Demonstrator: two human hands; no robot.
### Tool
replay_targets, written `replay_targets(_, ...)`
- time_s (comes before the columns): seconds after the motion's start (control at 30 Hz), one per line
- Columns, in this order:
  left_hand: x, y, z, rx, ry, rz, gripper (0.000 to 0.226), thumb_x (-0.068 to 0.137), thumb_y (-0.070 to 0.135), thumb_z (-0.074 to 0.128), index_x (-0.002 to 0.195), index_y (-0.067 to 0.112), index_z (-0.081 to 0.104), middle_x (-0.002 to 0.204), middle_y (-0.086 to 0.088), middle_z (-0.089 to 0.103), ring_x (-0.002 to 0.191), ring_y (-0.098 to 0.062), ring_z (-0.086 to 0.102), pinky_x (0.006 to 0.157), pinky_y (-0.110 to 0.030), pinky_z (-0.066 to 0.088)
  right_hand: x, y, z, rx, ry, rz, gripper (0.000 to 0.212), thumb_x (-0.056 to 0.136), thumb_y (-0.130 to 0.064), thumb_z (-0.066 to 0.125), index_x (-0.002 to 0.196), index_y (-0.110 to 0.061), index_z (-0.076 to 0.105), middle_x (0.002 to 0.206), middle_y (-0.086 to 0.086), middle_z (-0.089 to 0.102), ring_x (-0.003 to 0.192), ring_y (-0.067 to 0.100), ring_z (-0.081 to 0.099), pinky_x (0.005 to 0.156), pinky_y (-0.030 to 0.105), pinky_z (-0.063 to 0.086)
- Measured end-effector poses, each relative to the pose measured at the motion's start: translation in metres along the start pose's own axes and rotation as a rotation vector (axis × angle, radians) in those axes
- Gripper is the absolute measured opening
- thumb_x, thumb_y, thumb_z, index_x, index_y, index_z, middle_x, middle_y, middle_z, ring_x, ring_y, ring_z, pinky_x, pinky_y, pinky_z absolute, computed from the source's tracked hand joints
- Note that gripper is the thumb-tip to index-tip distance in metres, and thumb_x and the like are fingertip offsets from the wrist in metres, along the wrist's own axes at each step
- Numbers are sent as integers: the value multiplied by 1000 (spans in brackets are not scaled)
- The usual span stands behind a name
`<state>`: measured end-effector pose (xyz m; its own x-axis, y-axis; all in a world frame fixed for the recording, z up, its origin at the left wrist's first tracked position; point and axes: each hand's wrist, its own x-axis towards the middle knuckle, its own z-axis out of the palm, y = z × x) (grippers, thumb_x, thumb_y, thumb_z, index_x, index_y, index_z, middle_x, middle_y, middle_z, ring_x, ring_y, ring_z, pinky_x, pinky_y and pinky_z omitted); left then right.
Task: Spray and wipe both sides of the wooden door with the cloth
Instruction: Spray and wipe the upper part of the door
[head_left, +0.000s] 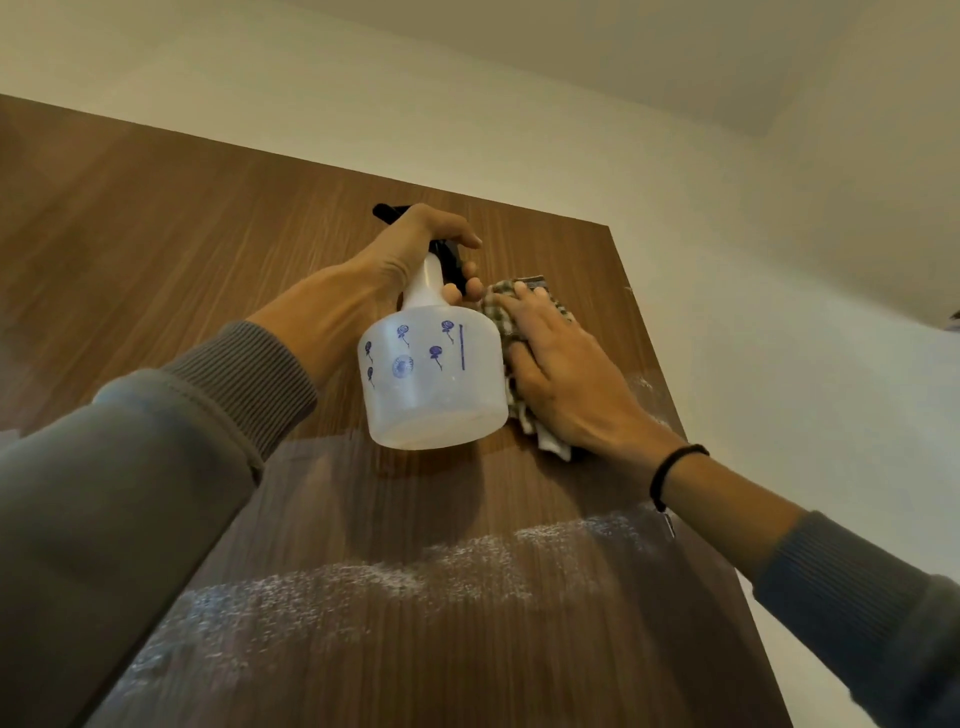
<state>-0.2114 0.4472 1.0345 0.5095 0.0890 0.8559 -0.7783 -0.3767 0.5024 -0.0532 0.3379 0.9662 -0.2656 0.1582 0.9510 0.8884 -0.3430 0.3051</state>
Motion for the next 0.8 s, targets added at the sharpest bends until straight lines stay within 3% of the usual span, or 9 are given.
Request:
replay_targets(0.1,-1,0,-2,-23,7,-6,10,84,12,63,82,8,53,66,-5,57,55,-18,59,38,-20,41,10,24,-12,-41,44,163,50,110,-35,31,158,-22,29,167,-1,21,155,20,13,124,43,9)
replay_targets(0.23,-2,0,-2,-26,1,-11,10,86,11,61,83,9,52,65,-6,56,54,-18,58,37,-19,41,34,62,-28,-41,142,347,40,107,-33,35,142,-17,46,150,4,43,137,27,41,113,47,34)
replay_targets(0.43,-5,-1,-5,-40,-14,1,10,87,12,61,82,9,52,65,-5,57,53,-18,58,38,-19,41,17,59,-25,-58,143,523,37,108,-37,34,138,-17,43,140,16,44,120,36,51,96,46,45)
replay_targets(0.57,-6,-2,-1,-40,-15,8,11,86,12,62,80,9,53,66,-5,57,53,-17,58,38,-19,41,-19,56,-19,-62,209,523,34,108,-37,32,135,-19,43,130,16,48,113,35,53,91,44,47)
replay_targets(0.8,-10,-4,1,-52,-8,31,8,87,12,62,85,9,55,65,-5,58,55,-17,59,39,-18,42,2,53,-19,-117,233,490,33,105,-22,39,134,-10,48,134,15,50,114,32,52,85,35,37)
